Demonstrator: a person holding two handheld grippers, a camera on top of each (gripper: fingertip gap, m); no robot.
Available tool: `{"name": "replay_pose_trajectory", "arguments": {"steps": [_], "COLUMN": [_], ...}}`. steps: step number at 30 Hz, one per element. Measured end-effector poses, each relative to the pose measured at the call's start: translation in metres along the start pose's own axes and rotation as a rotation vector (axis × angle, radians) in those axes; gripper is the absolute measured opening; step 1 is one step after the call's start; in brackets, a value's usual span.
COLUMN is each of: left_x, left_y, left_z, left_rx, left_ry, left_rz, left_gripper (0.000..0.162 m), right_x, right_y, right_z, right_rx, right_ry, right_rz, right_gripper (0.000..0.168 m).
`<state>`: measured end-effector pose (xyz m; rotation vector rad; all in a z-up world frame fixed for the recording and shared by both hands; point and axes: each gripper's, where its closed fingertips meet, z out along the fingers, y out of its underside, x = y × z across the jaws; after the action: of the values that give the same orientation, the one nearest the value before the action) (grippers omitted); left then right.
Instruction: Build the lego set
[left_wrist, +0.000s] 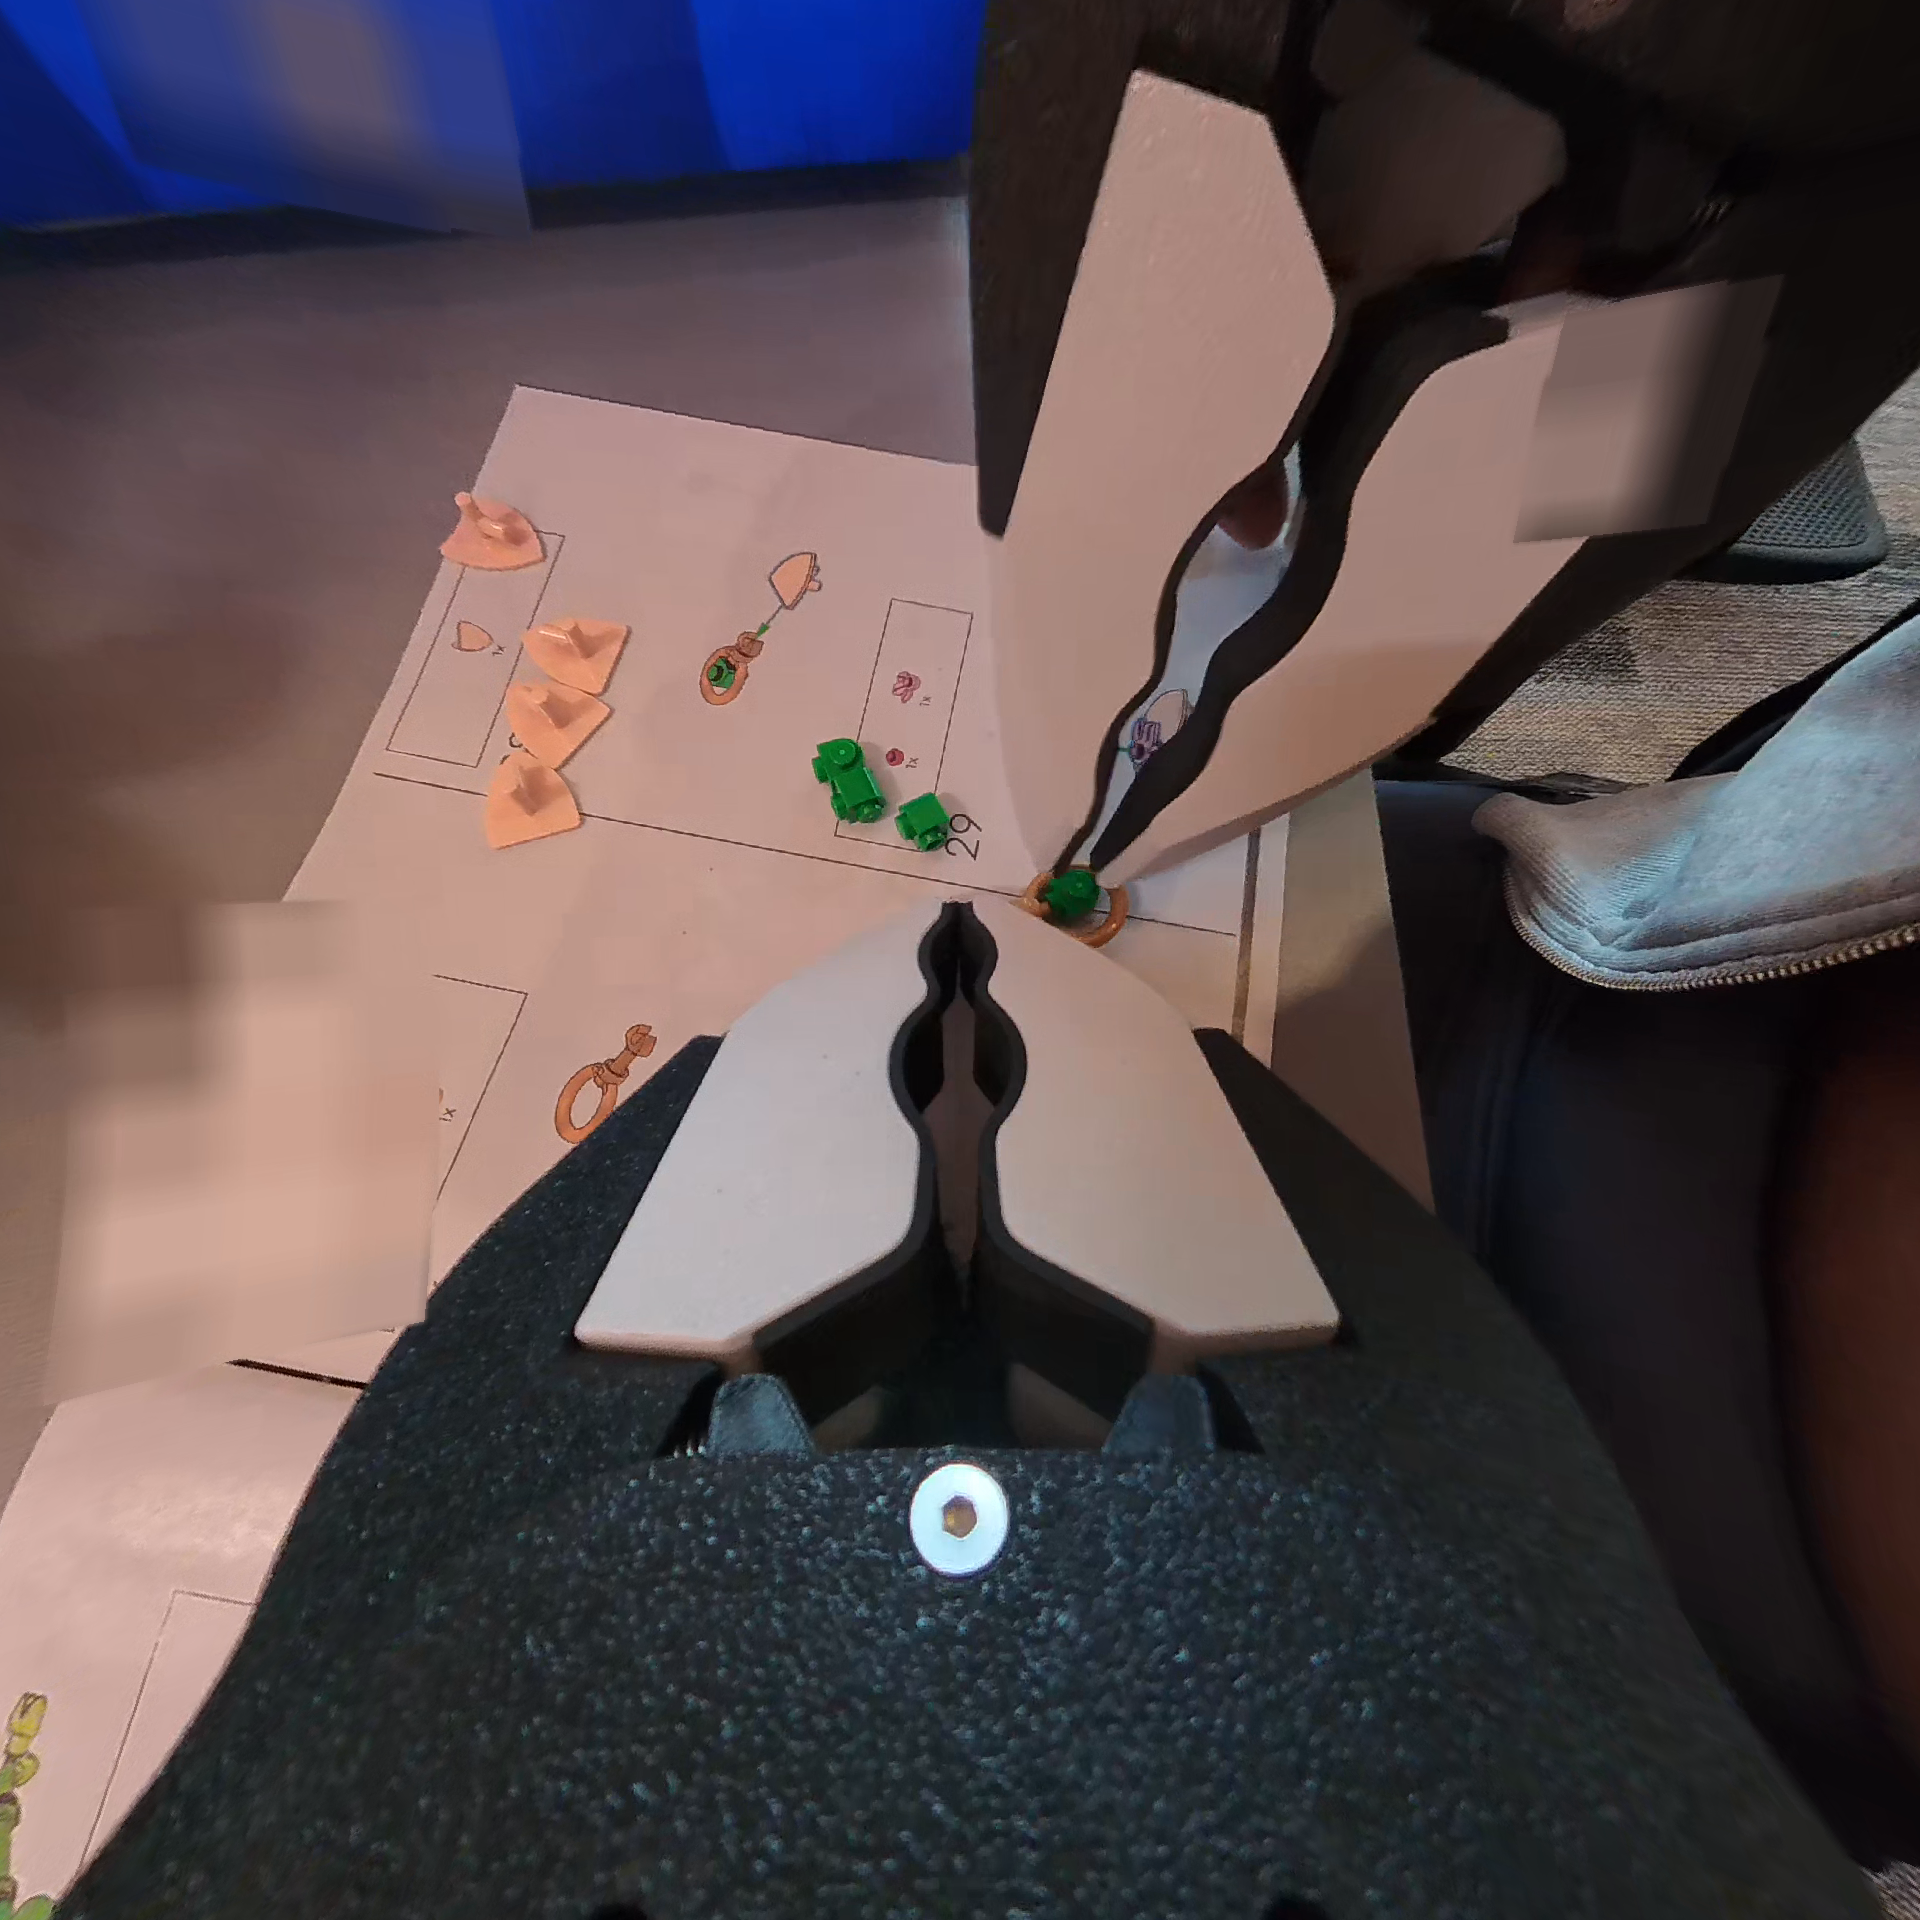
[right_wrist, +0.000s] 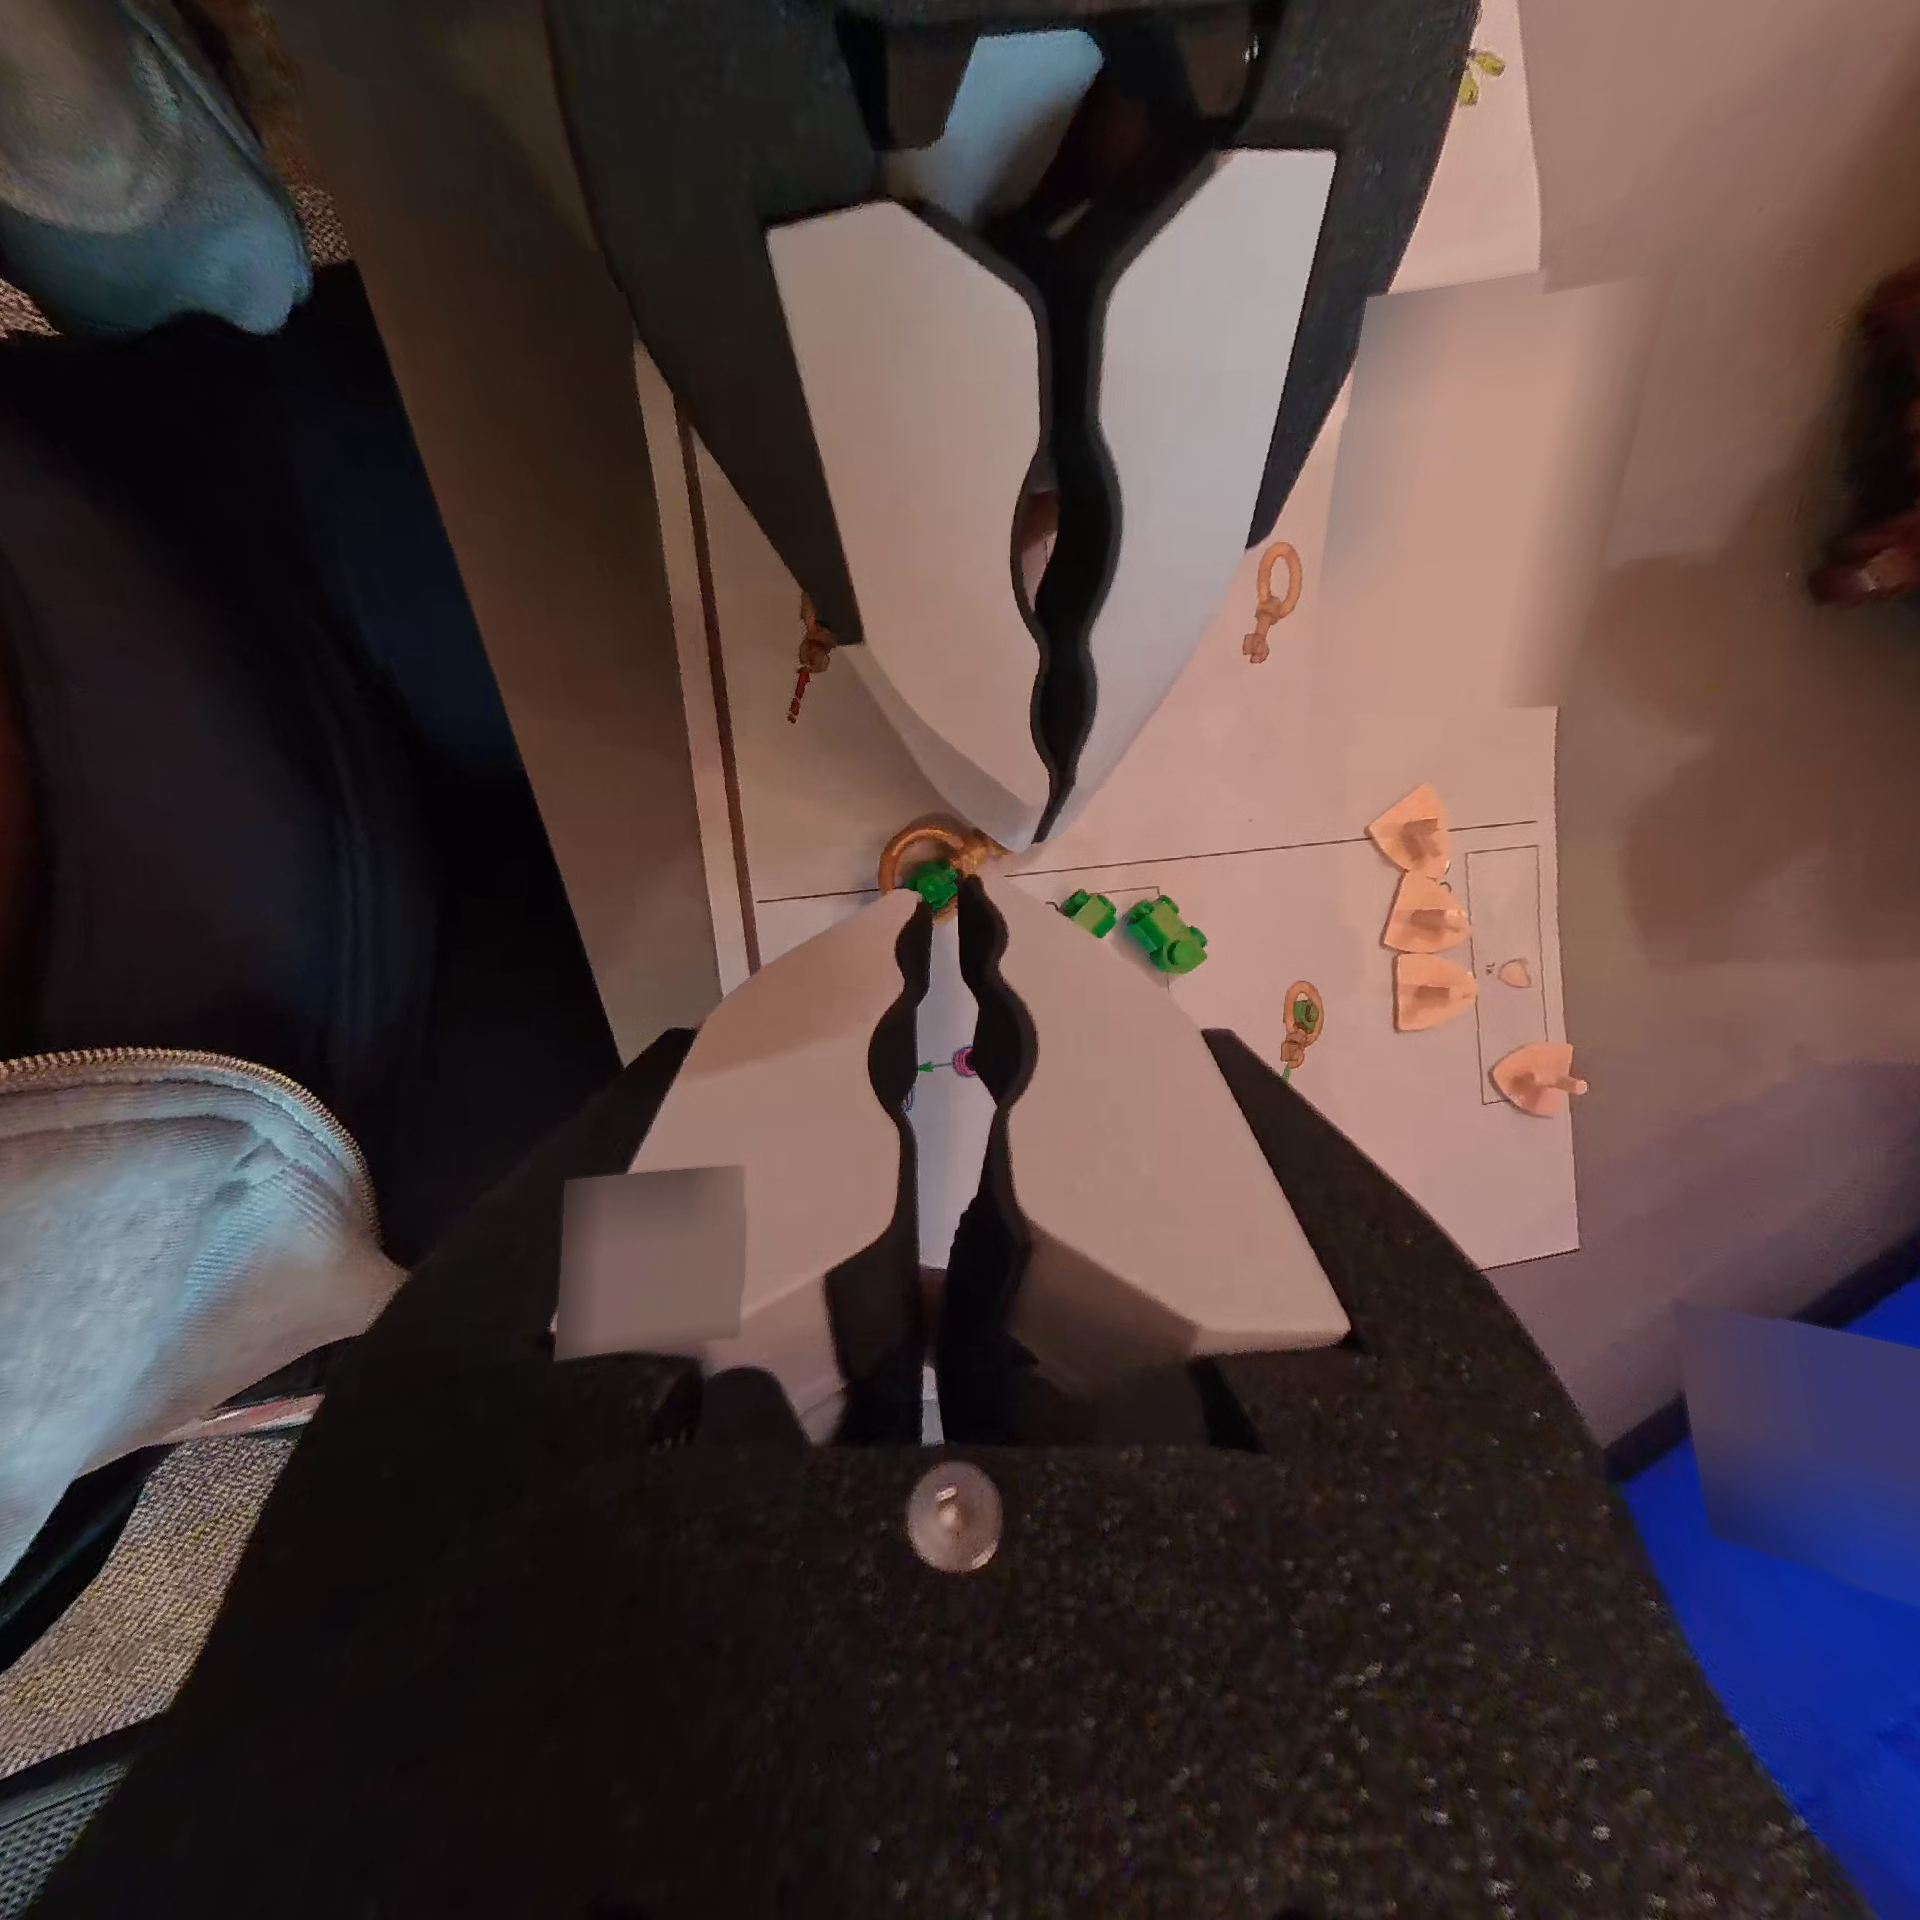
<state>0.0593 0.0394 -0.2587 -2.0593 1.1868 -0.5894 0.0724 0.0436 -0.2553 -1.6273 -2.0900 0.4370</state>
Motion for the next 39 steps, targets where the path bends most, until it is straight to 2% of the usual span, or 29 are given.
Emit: {"name": "replay_pose_trajectory", "arguments": {"steps": [16,20,24,29,33,39], "left_x": [0.003,0.002,-0.003,0.014,0.036,0.039], "left_y": [0.001,0.001,-0.011,-0.005,0.009,0.017], "left_z": [0.001,0.001,-0.014,-0.043,-0.045,-0.041], "left_rx": [-0.011,-0.012,0.072,0.064,0.037,0.096], "left_ry": [-0.04,-0.033,0.007,0.103,0.054,-0.186], "left_rz": [0.055,0.019,-0.017,0.023,-0.032,-0.222], "left_gripper": [0.0,0.0,0.001,0.028,0.031,0.021], "right_x": [-0.005,-0.004,-0.01,-0.023,-0.02,-0.013], "right_y": [-0.005,-0.007,-0.009,-0.011,-0.008,-0.024], "right_z": [0.001,-0.001,-0.007,-0.007,-0.01,-0.004], "right_rx": [0.022,0.041,0.096,0.169,0.15,0.057], "right_ry": [-0.022,-0.019,-0.034,-0.078,-0.131,-0.267], "right_rz": [-0.045,-0.016,0.031,0.06,-0.111,-0.539], "right_gripper": [0.007,0.007,0.01,0.025,0.029,0.039]}}
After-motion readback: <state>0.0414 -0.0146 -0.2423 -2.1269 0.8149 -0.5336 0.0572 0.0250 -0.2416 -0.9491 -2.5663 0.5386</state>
